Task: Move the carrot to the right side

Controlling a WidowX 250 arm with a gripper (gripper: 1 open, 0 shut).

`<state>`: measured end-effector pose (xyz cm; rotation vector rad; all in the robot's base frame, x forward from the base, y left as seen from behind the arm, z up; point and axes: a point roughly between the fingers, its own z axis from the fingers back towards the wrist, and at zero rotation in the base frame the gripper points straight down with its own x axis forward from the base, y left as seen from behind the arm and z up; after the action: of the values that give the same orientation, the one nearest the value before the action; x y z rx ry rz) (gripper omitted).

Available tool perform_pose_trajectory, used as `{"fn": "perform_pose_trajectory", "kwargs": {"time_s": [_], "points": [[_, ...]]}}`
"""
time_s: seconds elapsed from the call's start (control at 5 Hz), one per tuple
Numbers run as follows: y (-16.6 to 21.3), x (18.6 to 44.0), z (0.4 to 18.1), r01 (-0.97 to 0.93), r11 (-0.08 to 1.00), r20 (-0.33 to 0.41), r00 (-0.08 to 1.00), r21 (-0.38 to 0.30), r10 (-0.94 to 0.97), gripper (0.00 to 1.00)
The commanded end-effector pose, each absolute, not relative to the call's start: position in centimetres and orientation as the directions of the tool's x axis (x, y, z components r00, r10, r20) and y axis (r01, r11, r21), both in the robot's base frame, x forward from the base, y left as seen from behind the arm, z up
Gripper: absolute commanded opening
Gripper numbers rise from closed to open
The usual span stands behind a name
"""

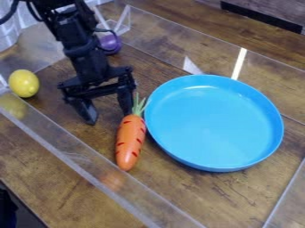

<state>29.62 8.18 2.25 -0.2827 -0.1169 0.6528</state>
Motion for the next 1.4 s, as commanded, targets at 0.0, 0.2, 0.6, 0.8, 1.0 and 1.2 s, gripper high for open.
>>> {"fn": "perform_pose_trajectory", "kwargs": {"time_s": [0.0, 0.2, 0.6, 0.8, 1.0, 1.2], "points": [[8.3, 30.4, 2.0, -0.583, 0.759, 0.032, 0.787, -0.292, 0.616, 1.00], [8.6, 30.8, 1.7, -0.605, 0.743, 0.034, 0.768, -0.287, 0.639, 1.00], [8.6, 31.0, 1.3, -0.636, 0.720, 0.036, 0.742, -0.278, 0.669, 1.00], [8.3, 30.8, 1.2, -0.648, 0.711, 0.037, 0.732, -0.274, 0.681, 1.00], [8.7, 30.4, 1.3, -0.648, 0.712, 0.038, 0.732, -0.270, 0.681, 1.00], [9.2, 30.0, 1.4, -0.648, 0.714, 0.039, 0.732, -0.265, 0.680, 1.00]]}}
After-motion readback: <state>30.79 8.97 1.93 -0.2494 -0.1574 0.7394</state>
